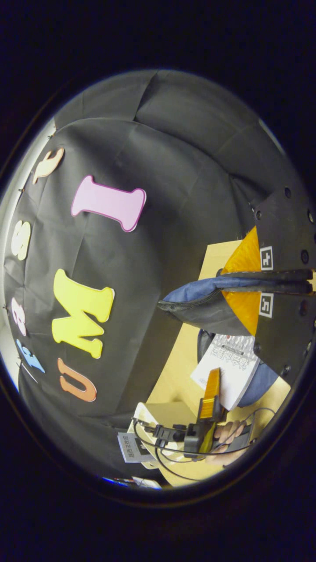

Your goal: Open the schoolbag, grab two books from the bookshelf and put them into the schoolbag.

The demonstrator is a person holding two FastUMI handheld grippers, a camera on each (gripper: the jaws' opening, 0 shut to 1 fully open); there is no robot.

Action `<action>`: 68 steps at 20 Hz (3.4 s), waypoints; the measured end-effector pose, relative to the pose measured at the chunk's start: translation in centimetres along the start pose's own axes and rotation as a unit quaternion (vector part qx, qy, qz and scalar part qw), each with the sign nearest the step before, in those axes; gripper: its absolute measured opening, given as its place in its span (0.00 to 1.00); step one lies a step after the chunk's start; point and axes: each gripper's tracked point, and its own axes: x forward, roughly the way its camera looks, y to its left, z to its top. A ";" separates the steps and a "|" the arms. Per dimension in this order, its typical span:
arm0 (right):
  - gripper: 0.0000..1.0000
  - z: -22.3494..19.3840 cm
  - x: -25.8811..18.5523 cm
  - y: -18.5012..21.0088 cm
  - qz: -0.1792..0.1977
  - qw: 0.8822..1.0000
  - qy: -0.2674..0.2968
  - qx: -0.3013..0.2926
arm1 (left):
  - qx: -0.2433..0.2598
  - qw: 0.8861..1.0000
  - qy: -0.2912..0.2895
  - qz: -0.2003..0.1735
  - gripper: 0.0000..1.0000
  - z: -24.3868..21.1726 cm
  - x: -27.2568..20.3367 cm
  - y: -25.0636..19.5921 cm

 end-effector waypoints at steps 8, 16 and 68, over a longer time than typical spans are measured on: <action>0.06 1.6 -1.1 2.2 0.002 1.000 -0.020 0.017 | 0.015 1.000 -0.026 0.003 0.45 -2.5 2.5 -1.2; 0.04 1.3 -1.1 4.2 0.010 0.999 -0.027 0.043 | 0.135 0.990 -0.032 0.038 0.49 -3.6 4.0 -1.6; 0.04 -1.4 -2.3 7.4 -0.039 0.998 -0.014 0.038 | 0.456 0.814 -0.132 0.335 0.97 36.8 -32.0 7.4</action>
